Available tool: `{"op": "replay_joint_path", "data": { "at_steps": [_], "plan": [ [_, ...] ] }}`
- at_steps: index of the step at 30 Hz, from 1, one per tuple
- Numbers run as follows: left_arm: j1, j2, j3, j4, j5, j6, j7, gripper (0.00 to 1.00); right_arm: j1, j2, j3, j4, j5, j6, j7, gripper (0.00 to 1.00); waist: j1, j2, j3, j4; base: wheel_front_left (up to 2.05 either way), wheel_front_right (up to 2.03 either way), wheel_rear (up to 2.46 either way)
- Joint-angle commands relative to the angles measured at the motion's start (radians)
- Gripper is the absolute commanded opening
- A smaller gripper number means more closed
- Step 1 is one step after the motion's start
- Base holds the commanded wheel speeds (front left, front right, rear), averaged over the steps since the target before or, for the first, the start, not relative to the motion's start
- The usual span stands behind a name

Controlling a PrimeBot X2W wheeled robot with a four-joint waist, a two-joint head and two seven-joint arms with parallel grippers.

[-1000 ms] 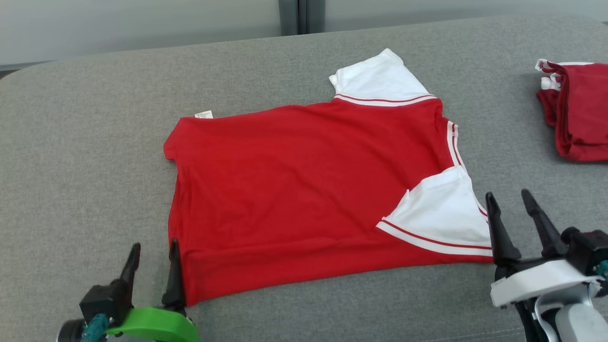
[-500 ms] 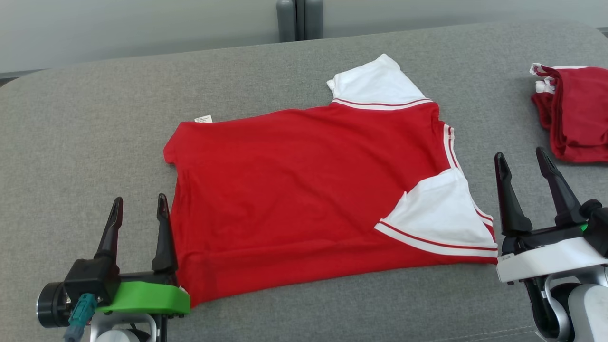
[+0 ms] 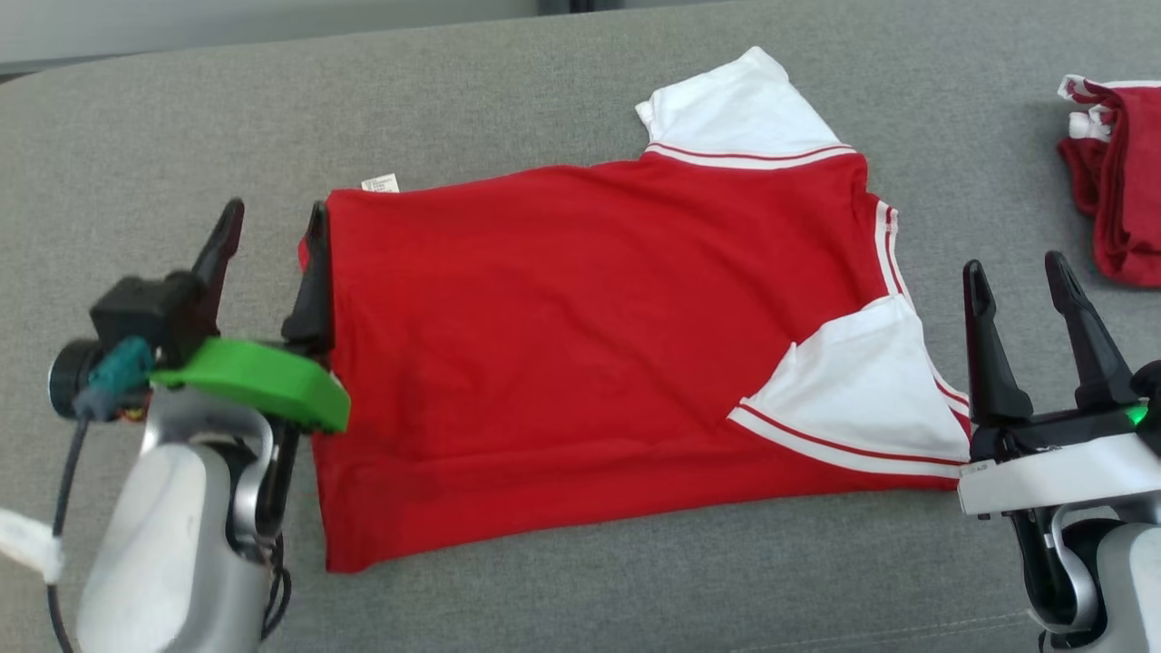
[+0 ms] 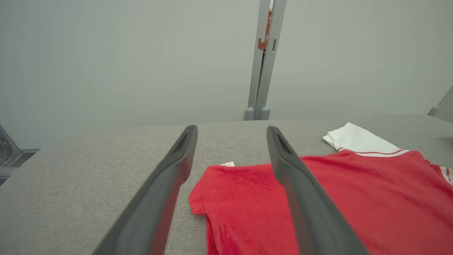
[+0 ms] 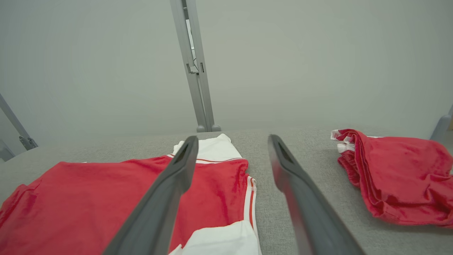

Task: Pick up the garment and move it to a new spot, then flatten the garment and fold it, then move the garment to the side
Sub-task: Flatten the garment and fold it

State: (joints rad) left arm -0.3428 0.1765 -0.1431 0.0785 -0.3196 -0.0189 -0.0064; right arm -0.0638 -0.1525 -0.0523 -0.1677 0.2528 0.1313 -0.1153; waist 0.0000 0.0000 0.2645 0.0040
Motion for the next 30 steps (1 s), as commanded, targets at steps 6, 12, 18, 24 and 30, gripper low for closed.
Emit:
{"op": "replay_joint_path", "data": {
  "at_steps": [6,12,18,24,30],
  "plan": [
    [-0.261,0.055,-0.021,0.275,-0.040,-0.068,0.136,1.00,-0.059,0.004,0.038,0.023,0.014,-0.001,-0.015,1.00,0.0000,0.0000,0.107,-0.043,0.00,0.00,0.00],
    [-0.406,0.070,-0.043,0.546,-0.081,-0.095,0.188,1.00,-0.089,0.011,0.052,0.054,0.025,-0.001,-0.038,1.00,0.0000,0.0000,0.154,-0.080,0.00,0.00,0.00],
    [-0.490,0.080,-0.049,0.734,-0.107,-0.106,0.162,0.00,-0.105,0.013,0.052,0.090,0.035,-0.001,-0.051,1.00,0.0000,0.0000,0.175,-0.099,0.00,0.00,0.00],
    [-0.531,0.086,-0.070,0.808,-0.129,-0.110,0.095,0.00,-0.169,-0.015,0.038,0.148,0.060,-0.001,-0.064,1.00,0.0000,0.0000,0.172,-0.092,0.00,0.00,0.00],
    [-0.569,0.065,-0.113,0.820,-0.136,-0.112,0.039,0.00,-0.340,-0.095,0.068,0.288,0.102,-0.001,-0.033,1.00,0.0000,0.0000,0.181,-0.050,0.00,0.00,0.00]
  ]
}}
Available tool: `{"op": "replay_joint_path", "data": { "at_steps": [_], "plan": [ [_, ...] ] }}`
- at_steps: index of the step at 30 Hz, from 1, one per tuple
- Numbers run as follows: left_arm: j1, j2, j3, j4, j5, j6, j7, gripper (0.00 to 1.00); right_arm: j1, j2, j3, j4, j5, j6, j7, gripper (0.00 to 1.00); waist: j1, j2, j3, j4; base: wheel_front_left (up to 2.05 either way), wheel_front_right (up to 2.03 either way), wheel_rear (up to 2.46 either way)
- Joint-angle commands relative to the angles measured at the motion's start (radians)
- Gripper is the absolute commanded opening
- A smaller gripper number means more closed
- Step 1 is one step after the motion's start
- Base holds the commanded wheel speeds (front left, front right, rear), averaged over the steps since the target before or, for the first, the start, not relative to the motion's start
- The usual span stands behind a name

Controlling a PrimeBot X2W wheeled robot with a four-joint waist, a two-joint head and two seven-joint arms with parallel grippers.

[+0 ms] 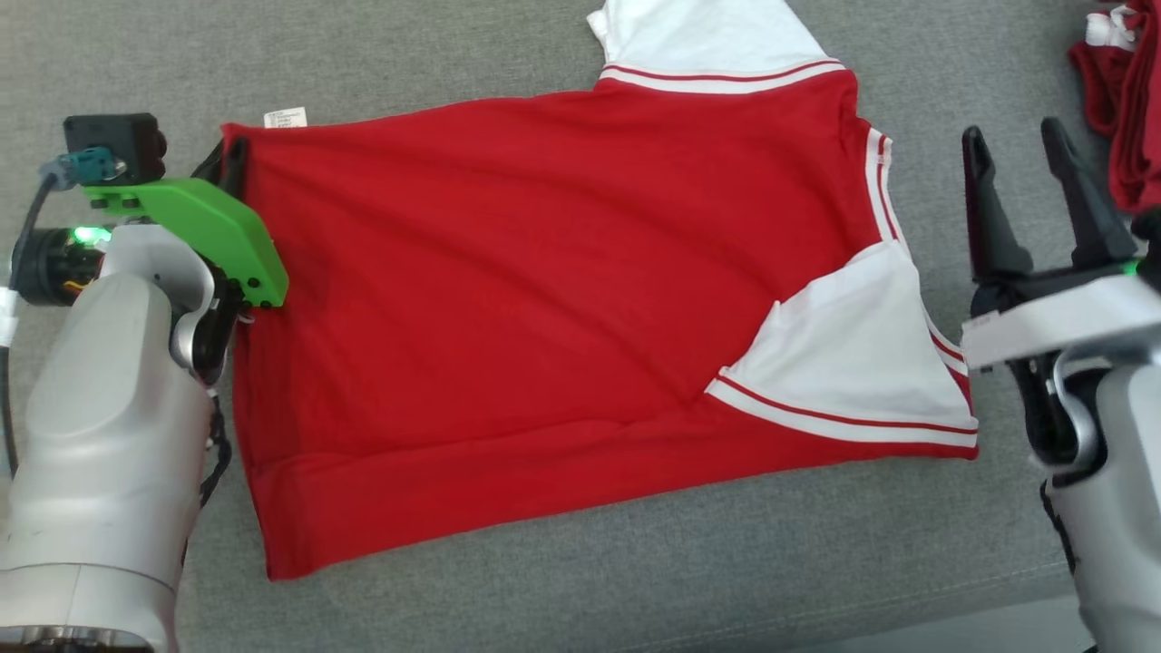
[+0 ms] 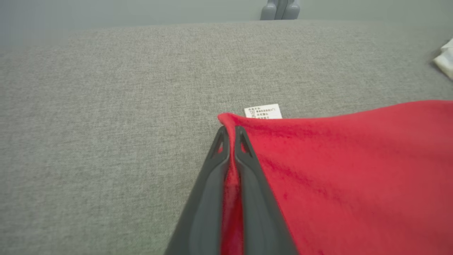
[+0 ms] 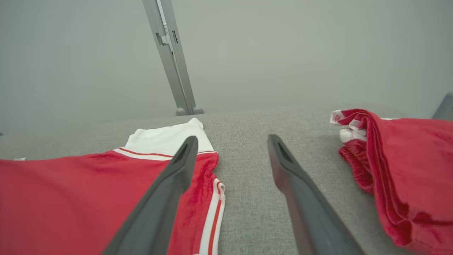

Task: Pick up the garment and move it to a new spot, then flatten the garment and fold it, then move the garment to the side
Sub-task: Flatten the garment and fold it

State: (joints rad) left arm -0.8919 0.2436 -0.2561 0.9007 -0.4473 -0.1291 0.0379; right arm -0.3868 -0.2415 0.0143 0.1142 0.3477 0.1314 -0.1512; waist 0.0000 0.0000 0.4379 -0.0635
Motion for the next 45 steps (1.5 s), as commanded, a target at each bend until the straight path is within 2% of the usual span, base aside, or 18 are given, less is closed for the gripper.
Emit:
{"op": "replay_joint_path", "data": {
  "at_steps": [1,7,14,21,28,29,30,31,32,35,45],
  "plan": [
    [-0.029,-0.009,-0.011,-0.003,-0.009,-0.002,-0.014,0.00,-0.057,-0.021,0.010,0.041,0.018,-0.001,0.011,1.00,0.0000,0.0000,0.014,0.030,0.00,0.00,0.00],
    [-0.080,-0.060,-0.053,-0.009,-0.023,-0.002,-0.052,0.00,-0.284,-0.088,0.089,0.240,0.081,-0.001,0.057,1.00,0.0000,0.0000,0.075,0.104,0.00,0.00,0.00],
    [-0.137,-0.107,-0.106,-0.009,-0.044,-0.002,-0.096,0.00,-0.547,-0.135,0.195,0.459,0.132,-0.001,0.132,1.00,0.0000,0.0000,0.161,0.180,0.00,0.00,0.00],
    [-0.171,-0.127,-0.152,0.011,-0.077,0.000,-0.130,0.00,-0.759,-0.158,0.285,0.637,0.150,-0.001,0.242,1.00,0.0000,0.0000,0.217,0.224,0.00,0.00,0.00],
    [-0.178,-0.129,-0.182,0.042,-0.106,0.001,-0.162,0.00,-0.879,-0.156,0.340,0.764,0.162,-0.001,0.347,1.00,0.0000,0.0000,0.230,0.240,0.00,0.00,0.00],
    [-0.176,-0.127,-0.187,0.047,-0.112,0.002,-0.166,0.00,-0.888,-0.153,0.351,0.776,0.169,-0.001,0.362,0.57,0.0000,0.0000,0.230,0.240,0.00,0.00,0.00],
    [-0.175,-0.124,-0.189,0.051,-0.117,0.003,-0.168,0.00,-0.890,-0.153,0.358,0.785,0.173,-0.001,0.372,0.43,0.0000,0.0000,0.229,0.238,0.00,0.00,0.00],
    [-0.174,-0.120,-0.194,0.054,-0.125,0.003,-0.170,0.00,-0.892,-0.155,0.371,0.786,0.175,-0.001,0.371,0.03,0.0000,0.0000,0.227,0.236,0.00,0.00,0.00],
    [-0.174,-0.117,-0.197,0.056,-0.129,0.003,-0.173,0.00,-0.895,-0.157,0.378,0.781,0.181,-0.001,0.362,0.00,0.0000,0.0000,0.226,0.235,0.00,0.00,0.00],
    [-0.172,-0.103,-0.208,0.055,-0.142,0.003,-0.181,0.00,-0.889,-0.171,0.398,0.762,0.194,-0.002,0.326,0.00,0.0000,0.0000,0.217,0.222,0.00,0.00,0.00],
    [-0.149,-0.042,-0.212,-0.022,-0.128,0.008,-0.263,0.00,-0.777,-0.237,0.399,0.606,0.257,-0.002,0.068,0.00,0.0000,0.0000,0.148,0.172,0.00,0.00,0.00]
  ]
}}
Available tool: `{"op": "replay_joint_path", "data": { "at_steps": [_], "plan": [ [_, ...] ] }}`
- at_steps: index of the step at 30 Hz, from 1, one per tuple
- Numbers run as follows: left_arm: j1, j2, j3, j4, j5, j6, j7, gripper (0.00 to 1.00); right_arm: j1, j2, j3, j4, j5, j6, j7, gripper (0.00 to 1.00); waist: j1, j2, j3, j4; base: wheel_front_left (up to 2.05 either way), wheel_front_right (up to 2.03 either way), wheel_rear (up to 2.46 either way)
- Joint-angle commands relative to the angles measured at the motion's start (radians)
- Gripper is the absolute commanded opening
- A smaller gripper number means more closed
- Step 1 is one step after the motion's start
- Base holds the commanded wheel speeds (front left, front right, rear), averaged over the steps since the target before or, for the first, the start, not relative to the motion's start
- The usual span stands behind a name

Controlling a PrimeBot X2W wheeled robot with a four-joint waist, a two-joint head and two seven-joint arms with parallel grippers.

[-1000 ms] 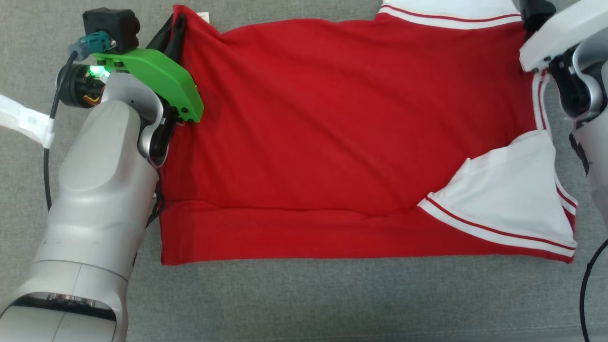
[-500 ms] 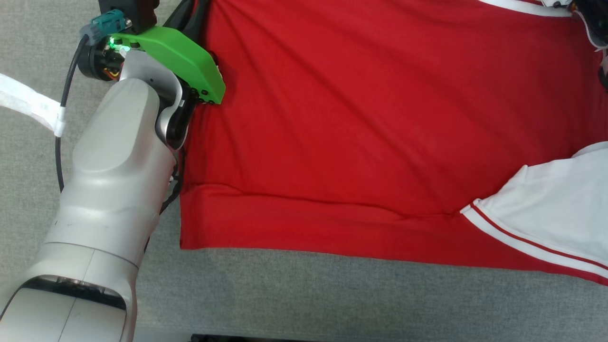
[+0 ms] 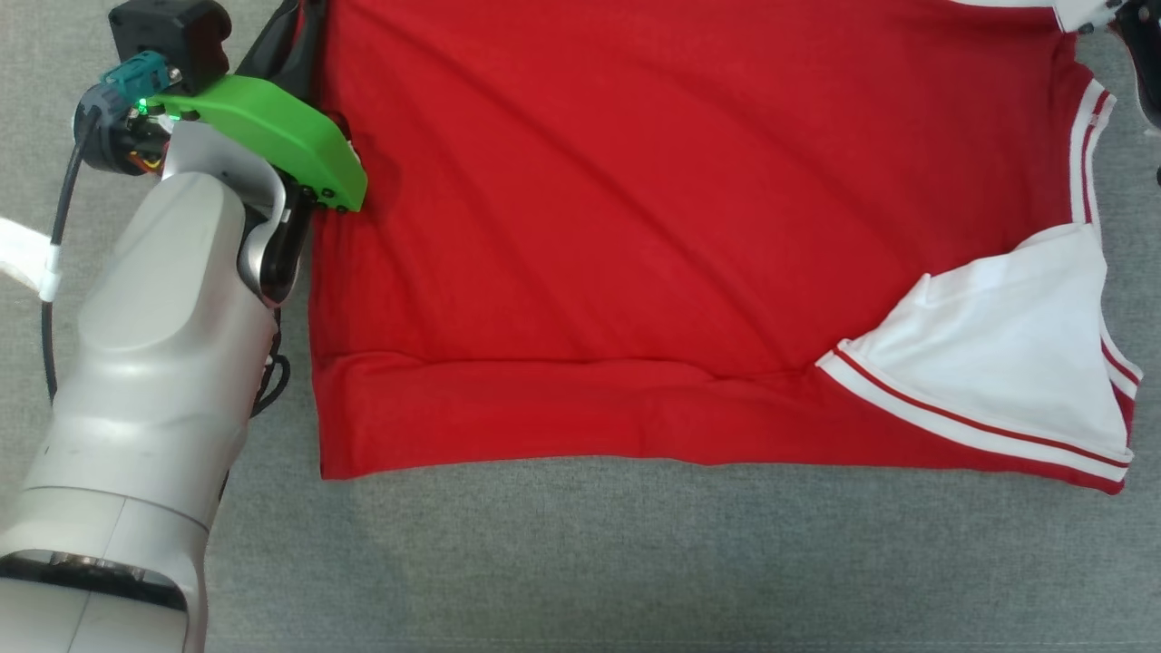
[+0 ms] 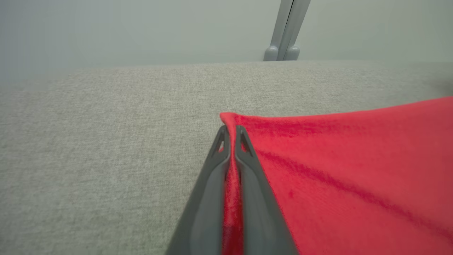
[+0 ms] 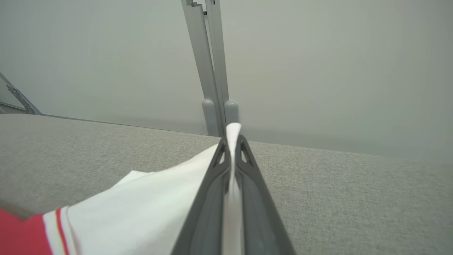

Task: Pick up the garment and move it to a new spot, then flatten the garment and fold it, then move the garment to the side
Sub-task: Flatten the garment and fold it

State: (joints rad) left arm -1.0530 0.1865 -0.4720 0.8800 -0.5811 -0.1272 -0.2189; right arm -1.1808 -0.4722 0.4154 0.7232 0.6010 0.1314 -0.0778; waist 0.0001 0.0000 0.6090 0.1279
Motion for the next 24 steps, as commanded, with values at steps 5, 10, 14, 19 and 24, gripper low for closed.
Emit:
{"op": "replay_joint_path", "data": {
  "at_steps": [5,10,14,19,24],
  "plan": [
    [0.095,0.051,0.003,-0.103,0.017,0.030,-0.026,0.00,0.169,-0.045,-0.004,-0.146,0.039,-0.002,-0.100,0.00,-0.0001,0.0000,-0.064,-0.046,0.00,0.00,0.00],
    [0.233,0.096,0.008,-0.235,0.017,0.073,-0.030,0.00,0.368,-0.046,-0.014,-0.291,0.072,-0.002,-0.143,0.00,-0.0001,0.0000,-0.093,-0.079,0.00,0.00,0.00],
    [0.369,0.130,0.017,-0.359,0.001,0.117,-0.020,0.00,0.538,-0.009,-0.058,-0.371,0.101,-0.001,-0.162,0.00,-0.0001,0.0000,-0.118,-0.101,0.00,0.00,0.00],
    [0.541,0.163,0.022,-0.528,-0.014,0.182,0.007,0.00,0.729,0.051,-0.153,-0.451,0.115,-0.001,-0.181,0.00,-0.0001,0.0000,-0.147,-0.116,0.00,0.00,0.00],
    [0.684,0.203,0.039,-0.688,-0.031,0.250,0.049,0.00,0.873,0.093,-0.220,-0.511,0.106,-0.002,-0.181,0.00,-0.0001,0.0000,-0.177,-0.124,0.00,0.00,0.00]
  ]
}}
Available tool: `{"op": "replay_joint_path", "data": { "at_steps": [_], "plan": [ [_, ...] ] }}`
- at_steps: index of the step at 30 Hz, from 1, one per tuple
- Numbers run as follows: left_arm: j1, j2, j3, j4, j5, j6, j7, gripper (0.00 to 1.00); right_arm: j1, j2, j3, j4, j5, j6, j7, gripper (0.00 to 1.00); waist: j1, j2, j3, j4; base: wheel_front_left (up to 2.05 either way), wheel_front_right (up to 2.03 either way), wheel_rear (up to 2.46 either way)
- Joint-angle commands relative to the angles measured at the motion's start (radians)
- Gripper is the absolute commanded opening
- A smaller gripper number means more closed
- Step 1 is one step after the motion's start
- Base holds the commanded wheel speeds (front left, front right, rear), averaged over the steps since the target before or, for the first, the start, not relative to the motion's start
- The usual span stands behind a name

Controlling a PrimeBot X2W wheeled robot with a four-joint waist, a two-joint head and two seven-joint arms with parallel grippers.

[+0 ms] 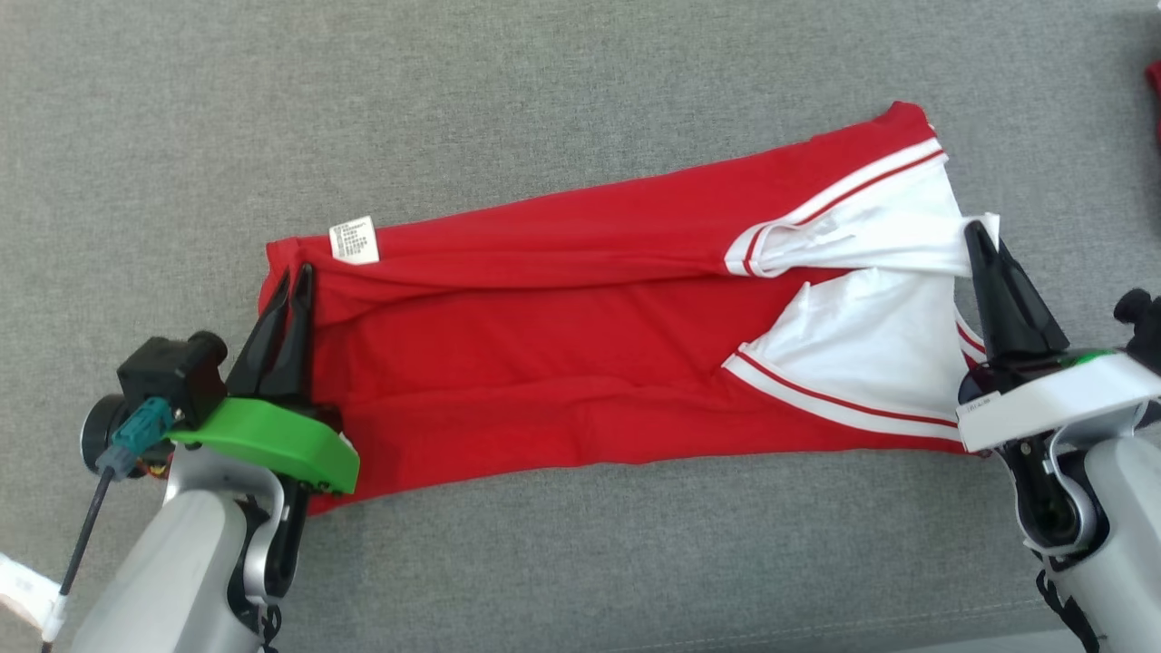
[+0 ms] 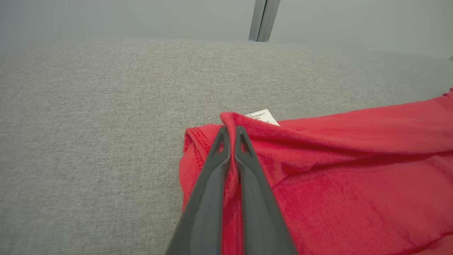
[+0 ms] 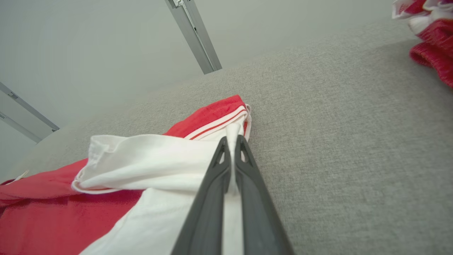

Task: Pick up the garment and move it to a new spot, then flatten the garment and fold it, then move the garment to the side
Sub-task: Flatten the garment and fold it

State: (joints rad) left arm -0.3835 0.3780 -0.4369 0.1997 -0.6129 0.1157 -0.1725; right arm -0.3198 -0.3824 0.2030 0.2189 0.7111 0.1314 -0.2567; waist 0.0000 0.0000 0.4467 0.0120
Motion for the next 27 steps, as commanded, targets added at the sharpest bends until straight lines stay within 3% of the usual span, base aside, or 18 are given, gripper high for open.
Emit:
{"op": "replay_joint_path", "data": {
  "at_steps": [1,5,6,7,8,9,10,14,20,27],
  "plan": [
    [0.034,0.018,0.006,-0.032,0.000,0.018,0.009,0.00,0.031,0.011,-0.018,-0.016,-0.006,-0.001,-0.003,0.00,0.0000,0.0000,-0.019,-0.009,0.00,0.00,0.00],
    [0.113,0.039,0.008,-0.110,-0.022,0.057,0.059,0.00,0.104,0.043,-0.043,-0.045,-0.019,-0.002,0.023,0.00,0.0000,0.0000,-0.037,-0.010,0.00,0.00,0.00],
    [0.134,0.042,0.002,-0.121,-0.031,0.059,0.076,0.00,0.120,0.050,-0.043,-0.049,-0.027,-0.002,0.032,0.20,0.0000,0.0000,-0.042,-0.012,0.00,0.00,0.00],
    [0.150,0.042,-0.002,-0.127,-0.040,0.060,0.090,0.00,0.131,0.056,-0.045,-0.053,-0.030,-0.001,0.034,0.55,0.0000,0.0000,-0.045,-0.012,0.00,0.00,0.00],
    [0.165,0.046,-0.004,-0.130,-0.042,0.064,0.100,0.17,0.147,0.064,-0.048,-0.050,-0.040,-0.001,0.045,0.94,0.0000,0.0000,-0.051,-0.012,0.00,0.00,0.00],
    [0.171,0.049,-0.003,-0.130,-0.040,0.068,0.100,0.65,0.157,0.067,-0.052,-0.051,-0.054,-0.001,0.043,1.00,0.0000,0.0000,-0.055,-0.011,0.00,0.00,0.00],
    [0.180,0.047,-0.004,-0.127,-0.038,0.072,0.093,1.00,0.170,0.078,-0.055,-0.058,-0.065,-0.001,0.041,1.00,0.0000,0.0000,-0.061,-0.011,0.00,0.00,0.00],
    [0.226,0.010,0.021,-0.106,-0.048,0.110,0.027,1.00,0.212,0.105,-0.083,-0.088,-0.136,-0.001,0.028,1.00,0.0000,0.0000,-0.084,-0.016,0.00,0.00,0.00],
    [0.244,-0.021,0.051,-0.138,0.030,0.167,-0.076,1.00,0.252,0.149,-0.172,-0.195,-0.266,-0.001,0.025,1.00,0.0000,0.0000,-0.126,-0.021,0.00,0.00,0.00],
    [0.239,-0.043,0.095,-0.218,0.136,0.163,-0.092,1.00,0.267,0.193,-0.237,-0.327,-0.409,-0.001,0.084,1.00,0.0000,0.0000,-0.172,-0.024,0.00,0.00,0.00]
  ]
}}
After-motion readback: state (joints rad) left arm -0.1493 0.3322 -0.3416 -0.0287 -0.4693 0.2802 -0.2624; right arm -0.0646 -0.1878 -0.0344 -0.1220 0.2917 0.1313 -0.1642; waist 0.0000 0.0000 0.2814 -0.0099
